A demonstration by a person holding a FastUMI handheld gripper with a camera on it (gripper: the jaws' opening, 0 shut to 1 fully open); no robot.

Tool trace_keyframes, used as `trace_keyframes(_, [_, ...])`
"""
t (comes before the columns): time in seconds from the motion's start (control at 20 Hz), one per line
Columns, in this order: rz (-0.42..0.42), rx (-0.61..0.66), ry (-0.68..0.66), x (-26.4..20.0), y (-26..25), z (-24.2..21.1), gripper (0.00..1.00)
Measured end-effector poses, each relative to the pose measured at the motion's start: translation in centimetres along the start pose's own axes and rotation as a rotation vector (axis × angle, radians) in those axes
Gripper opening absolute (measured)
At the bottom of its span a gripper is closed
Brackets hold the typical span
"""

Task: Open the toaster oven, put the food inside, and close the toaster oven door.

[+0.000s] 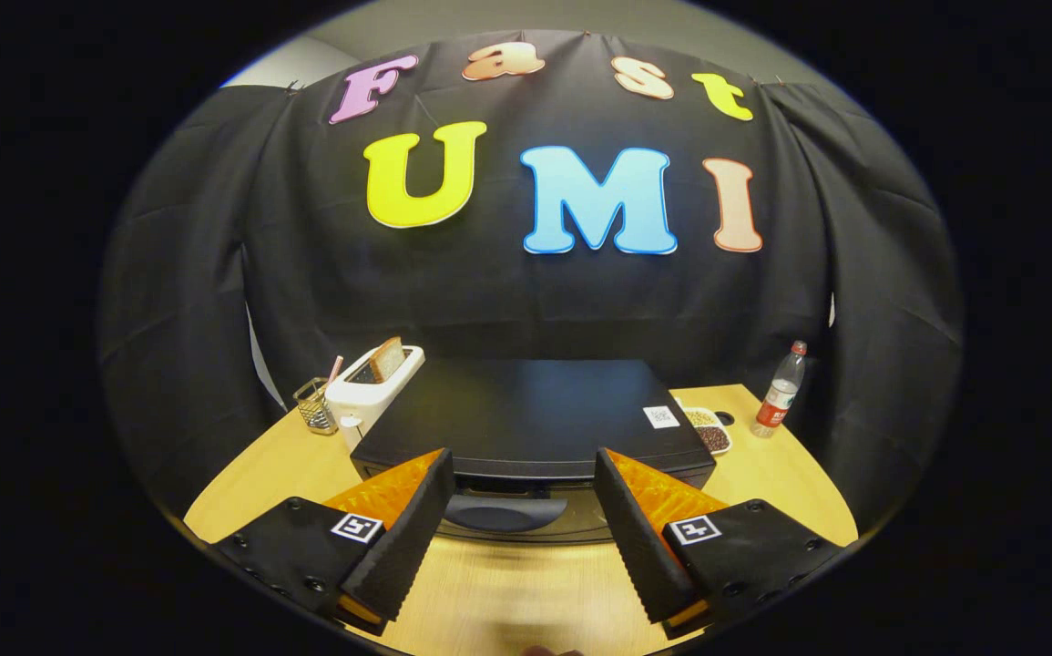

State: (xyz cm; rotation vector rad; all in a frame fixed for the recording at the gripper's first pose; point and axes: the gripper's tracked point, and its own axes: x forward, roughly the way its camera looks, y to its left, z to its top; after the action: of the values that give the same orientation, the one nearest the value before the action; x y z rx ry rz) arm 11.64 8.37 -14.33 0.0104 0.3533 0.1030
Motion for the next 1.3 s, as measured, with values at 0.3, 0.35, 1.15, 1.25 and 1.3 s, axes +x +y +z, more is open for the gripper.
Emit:
trace_keyframes(0.3, [0.006, -0.027, 0.048, 3.0, 0.9, -2.2, 0.98])
trace_keyframes(0.35, [0.006, -0.024, 0.065, 3.5, 0.9, -2.7, 0.98])
trace_keyframes(1.15, [0.013, -0.005, 0.114, 4.1, 2.2, -4.5, 0.97])
trace_keyframes(1.25, [0.013, -0.008, 0.121, 3.4, 2.3, -5.1, 0.97])
trace_keyframes(1.3, [0.015, -0.006, 0.129, 2.9, 2.3, -5.5, 0.97])
